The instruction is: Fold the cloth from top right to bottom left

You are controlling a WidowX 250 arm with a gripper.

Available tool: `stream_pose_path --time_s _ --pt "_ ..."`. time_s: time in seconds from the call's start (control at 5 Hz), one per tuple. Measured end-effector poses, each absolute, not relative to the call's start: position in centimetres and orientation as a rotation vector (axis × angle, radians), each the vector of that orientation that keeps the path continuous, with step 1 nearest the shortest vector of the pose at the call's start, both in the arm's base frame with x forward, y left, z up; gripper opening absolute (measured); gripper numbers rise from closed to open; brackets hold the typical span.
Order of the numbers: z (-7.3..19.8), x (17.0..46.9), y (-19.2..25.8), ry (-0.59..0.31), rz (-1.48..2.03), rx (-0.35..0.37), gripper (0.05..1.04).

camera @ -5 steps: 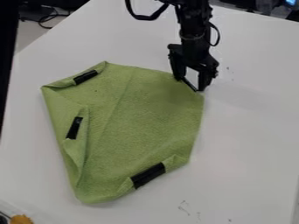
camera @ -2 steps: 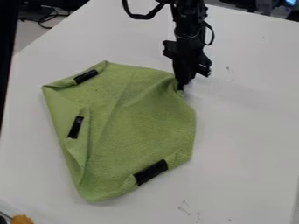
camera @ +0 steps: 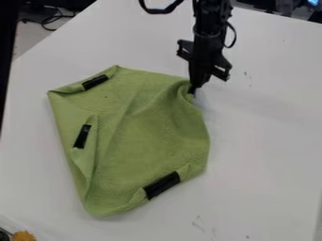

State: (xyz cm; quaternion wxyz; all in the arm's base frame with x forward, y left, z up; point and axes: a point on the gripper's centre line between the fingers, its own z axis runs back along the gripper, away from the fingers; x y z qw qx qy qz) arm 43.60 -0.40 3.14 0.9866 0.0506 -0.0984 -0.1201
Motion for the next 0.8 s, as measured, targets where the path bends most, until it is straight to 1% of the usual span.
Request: stream_pose_path --time_s 0.2,0.4,0.6,0.8 --pt "6.7 43.1 0.4 -0.247 -0.164 0.150 0.055" --pt "9.2 40.7 3.3 -0.290 -0.031 0.183 0.055" --pt "8.8 37.2 8.7 -0.288 0.143 0.173 0.054" --pt "7.6 32.8 11.6 -0.286 0.271 0.154 0.054"
